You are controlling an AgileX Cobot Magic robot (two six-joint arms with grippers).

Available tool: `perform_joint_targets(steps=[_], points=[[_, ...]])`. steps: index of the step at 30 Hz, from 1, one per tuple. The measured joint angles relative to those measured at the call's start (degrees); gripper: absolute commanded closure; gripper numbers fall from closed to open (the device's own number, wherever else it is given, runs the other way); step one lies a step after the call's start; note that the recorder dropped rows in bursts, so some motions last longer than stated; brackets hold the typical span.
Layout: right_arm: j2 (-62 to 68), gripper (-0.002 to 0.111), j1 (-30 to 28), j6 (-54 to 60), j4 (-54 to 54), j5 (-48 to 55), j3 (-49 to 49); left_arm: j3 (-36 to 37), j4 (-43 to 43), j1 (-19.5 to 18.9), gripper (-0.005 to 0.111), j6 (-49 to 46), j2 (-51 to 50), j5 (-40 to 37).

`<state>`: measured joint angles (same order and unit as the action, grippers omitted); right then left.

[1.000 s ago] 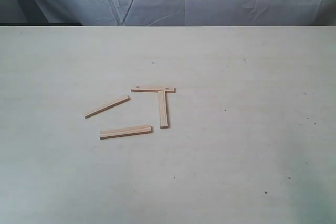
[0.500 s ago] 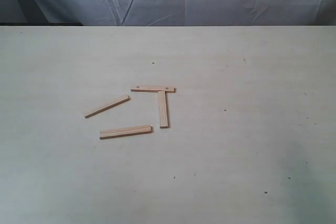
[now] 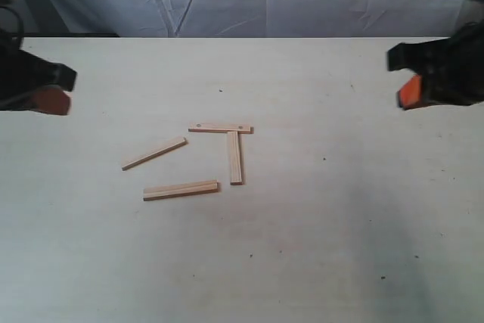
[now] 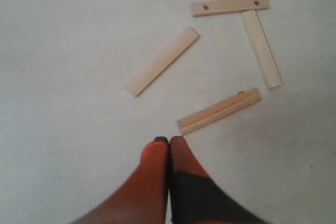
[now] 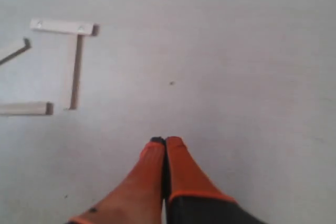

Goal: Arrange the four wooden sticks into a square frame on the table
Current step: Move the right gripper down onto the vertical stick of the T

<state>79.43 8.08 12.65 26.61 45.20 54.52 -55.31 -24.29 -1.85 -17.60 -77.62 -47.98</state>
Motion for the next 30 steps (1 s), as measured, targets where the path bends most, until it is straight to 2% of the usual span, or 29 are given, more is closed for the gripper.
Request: perform_joint_targets(steps=[5,9,14,19,22,26,30], points=[[10.3,0.109,14.0,-1.7,0.7,-4.0,2.9,-1.8,-8.7,0.0,0.107,-7.8,-13.9,0.0],[20.3,0.109,21.8,-6.1,-1.3,-4.6,10.1,-1.8,-8.6,-0.5,0.104,-8.8,-19.1,2.9],[33.4,0.109,26.9,-16.1,-10.3,1.0,24.8,-2.0,-2.1,-0.8,0.087,-4.5,-20.4,10.0],[44.3,0.107,30.4,-23.0,-16.7,8.1,39.5,-4.1,-1.1,-0.9,0.063,-2.9,-20.4,11.7],[48.5,0.094,32.1,-25.4,-19.6,10.5,44.2,-4.6,-0.9,-0.9,0.057,-2.8,-20.5,11.7],[50.6,0.066,33.1,-27.9,-21.3,11.6,46.2,-4.6,-2.2,-0.9,0.056,-3.0,-21.3,11.8],[50.8,0.065,33.1,-31.2,-24.8,11.7,46.5,-4.6,-2.9,-0.9,0.056,-3.6,-22.0,12.6]])
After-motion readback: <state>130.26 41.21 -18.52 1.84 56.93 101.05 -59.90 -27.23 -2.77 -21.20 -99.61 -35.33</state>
